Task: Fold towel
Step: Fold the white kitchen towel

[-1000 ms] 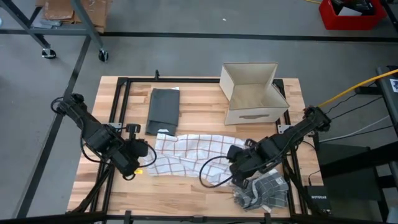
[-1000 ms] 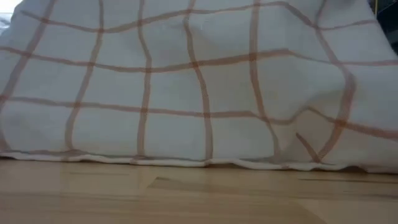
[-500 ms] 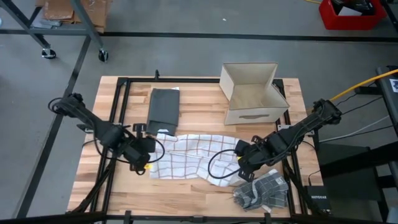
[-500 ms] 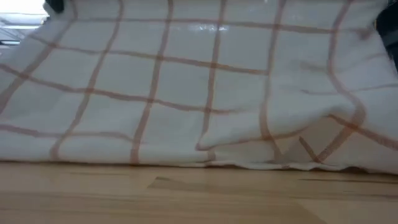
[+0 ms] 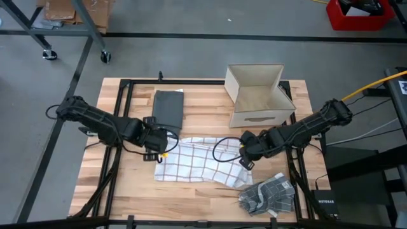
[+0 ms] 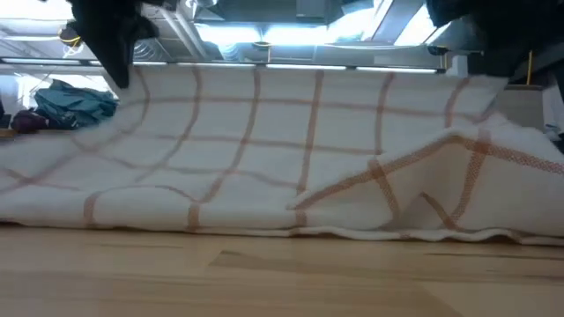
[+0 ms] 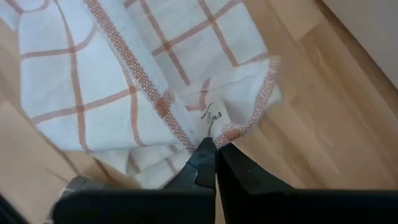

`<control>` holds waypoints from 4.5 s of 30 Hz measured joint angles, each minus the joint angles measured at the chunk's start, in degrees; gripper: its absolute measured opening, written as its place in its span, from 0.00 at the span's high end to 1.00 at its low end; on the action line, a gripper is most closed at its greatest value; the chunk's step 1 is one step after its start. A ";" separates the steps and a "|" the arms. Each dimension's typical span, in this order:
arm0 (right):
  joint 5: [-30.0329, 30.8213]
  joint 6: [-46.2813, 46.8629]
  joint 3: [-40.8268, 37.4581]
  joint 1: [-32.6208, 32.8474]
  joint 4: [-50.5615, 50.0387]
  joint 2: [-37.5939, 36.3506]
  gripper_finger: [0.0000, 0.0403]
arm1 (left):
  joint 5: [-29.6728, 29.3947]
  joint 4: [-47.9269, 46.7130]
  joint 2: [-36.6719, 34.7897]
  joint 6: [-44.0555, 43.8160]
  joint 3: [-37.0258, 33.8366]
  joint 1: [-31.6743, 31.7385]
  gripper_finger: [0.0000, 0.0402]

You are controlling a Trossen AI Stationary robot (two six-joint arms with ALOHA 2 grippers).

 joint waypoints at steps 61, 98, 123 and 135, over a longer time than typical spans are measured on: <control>2.90 -11.21 -15.38 -8.08 14.14 0.09 0.66 | 18.16 42.55 -0.02 -0.27 -16.98 8.60 0.64; -21.10 0.80 -15.27 1.35 31.89 2.58 0.66 | 18.18 39.72 3.49 4.68 -17.42 3.88 0.64; -16.88 6.09 -15.32 4.68 38.62 14.88 0.66 | 18.16 46.82 14.01 9.18 -17.42 3.88 0.64; -17.73 6.07 -15.32 4.68 40.20 14.88 0.77 | 18.16 45.38 17.18 8.62 -17.31 3.88 0.64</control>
